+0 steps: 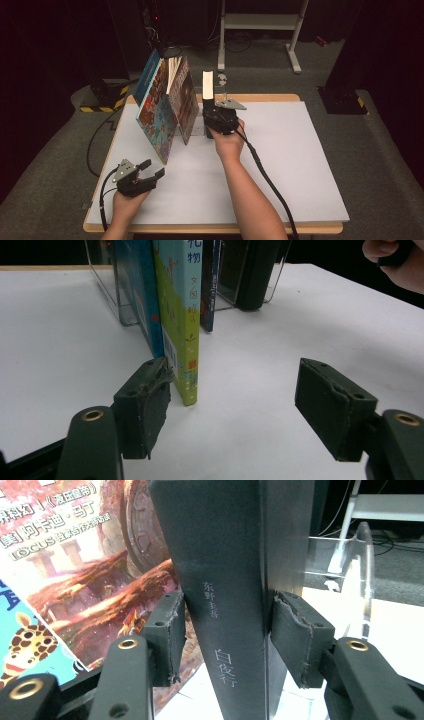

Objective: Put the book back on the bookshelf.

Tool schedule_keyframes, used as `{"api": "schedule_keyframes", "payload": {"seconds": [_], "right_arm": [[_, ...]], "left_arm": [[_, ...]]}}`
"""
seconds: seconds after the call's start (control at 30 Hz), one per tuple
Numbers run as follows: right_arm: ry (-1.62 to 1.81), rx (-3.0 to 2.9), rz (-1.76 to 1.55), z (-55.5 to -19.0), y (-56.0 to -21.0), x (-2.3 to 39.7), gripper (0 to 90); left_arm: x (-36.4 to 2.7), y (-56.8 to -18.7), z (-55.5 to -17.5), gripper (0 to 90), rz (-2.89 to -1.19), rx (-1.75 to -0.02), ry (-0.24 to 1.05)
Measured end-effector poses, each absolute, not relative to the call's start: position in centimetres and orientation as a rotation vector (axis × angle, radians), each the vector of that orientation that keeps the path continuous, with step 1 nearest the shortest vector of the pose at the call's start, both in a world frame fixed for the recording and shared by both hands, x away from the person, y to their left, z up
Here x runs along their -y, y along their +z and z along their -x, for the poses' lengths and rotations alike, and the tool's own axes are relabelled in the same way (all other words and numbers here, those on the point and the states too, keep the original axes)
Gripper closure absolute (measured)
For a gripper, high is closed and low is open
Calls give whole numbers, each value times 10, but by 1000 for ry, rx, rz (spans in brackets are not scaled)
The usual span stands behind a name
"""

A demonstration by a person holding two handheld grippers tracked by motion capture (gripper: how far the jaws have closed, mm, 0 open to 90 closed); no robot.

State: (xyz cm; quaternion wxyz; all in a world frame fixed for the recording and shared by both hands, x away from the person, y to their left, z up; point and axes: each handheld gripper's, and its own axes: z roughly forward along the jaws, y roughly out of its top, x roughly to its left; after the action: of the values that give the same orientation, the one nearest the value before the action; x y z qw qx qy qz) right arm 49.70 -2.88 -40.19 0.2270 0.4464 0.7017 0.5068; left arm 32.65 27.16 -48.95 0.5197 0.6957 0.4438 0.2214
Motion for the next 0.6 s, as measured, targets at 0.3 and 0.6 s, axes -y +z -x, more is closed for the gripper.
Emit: {"api": "schedule_keyframes", "payload": {"seconds": [0.3, 0.6], "right_arm": [[1407, -1939, -1237, -507, -402, 28, 460], [1419, -1948, -1226, -513, -404, 28, 433]], "left_arm": [[-271, -491, -327, 293, -1674, -1072, 532], [-271, -491, -327, 282, -1682, -1086, 540]]}}
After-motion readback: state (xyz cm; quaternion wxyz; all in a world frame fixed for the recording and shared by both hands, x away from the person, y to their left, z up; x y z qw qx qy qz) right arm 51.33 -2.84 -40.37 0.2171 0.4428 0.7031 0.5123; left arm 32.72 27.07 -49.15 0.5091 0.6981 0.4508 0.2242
